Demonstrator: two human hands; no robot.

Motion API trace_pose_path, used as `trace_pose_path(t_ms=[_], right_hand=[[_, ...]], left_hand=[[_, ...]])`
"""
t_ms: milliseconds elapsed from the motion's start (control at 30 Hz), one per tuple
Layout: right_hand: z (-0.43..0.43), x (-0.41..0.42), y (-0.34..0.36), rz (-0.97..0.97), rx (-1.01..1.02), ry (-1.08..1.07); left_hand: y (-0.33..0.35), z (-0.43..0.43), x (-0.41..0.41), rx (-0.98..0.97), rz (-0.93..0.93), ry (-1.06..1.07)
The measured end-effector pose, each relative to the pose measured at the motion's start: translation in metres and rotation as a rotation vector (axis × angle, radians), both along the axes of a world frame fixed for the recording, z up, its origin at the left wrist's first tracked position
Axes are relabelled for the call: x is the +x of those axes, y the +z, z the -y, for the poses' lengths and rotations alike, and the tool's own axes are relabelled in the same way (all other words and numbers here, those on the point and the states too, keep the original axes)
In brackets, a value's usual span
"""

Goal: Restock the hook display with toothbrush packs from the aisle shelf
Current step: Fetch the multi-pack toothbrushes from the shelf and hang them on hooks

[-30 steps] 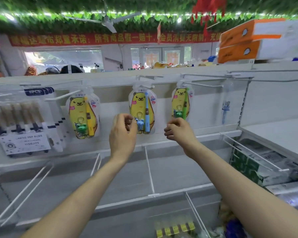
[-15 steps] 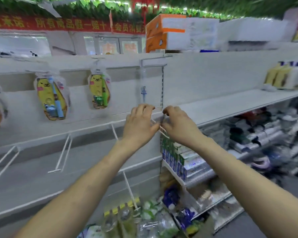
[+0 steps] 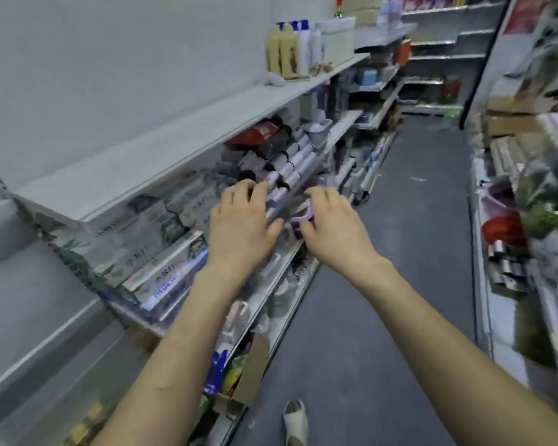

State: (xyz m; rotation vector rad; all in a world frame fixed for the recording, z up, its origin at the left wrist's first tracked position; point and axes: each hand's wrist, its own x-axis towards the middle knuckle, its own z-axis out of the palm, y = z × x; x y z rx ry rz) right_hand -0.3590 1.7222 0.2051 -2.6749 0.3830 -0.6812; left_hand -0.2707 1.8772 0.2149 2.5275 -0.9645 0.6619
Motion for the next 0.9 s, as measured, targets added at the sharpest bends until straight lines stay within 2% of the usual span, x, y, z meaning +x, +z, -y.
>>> trace_pose_path(t_ms=[100, 200, 367, 667, 900], right_hand=[[0.065, 0.007, -0.027, -0.039, 0.014, -0.132], [0.131, 0.024, -0.047, -0.068, 0.134, -0.225], [0.24, 0.047, -0.057, -0.022, 0.266, -0.504], [0.405, 0.082, -0.057, 0.03, 0.286, -0.725], [0.563, 0.129, -0.081, -0.007, 0.254, -0.793]], left_hand=[[-0.03, 0.077, 0.021, 0.01, -0.044, -0.124], [-0.054, 0.147, 0.059, 0.015, -0.128, -0.248], [-0.07, 0.252, 0.131, -0.017, -0.262, -0.333], [-0.077, 0.462, 0.187, 0.027, -0.238, -0.596], [-0.098, 0.629, 0.248, 0.079, -0.215, -0.622]])
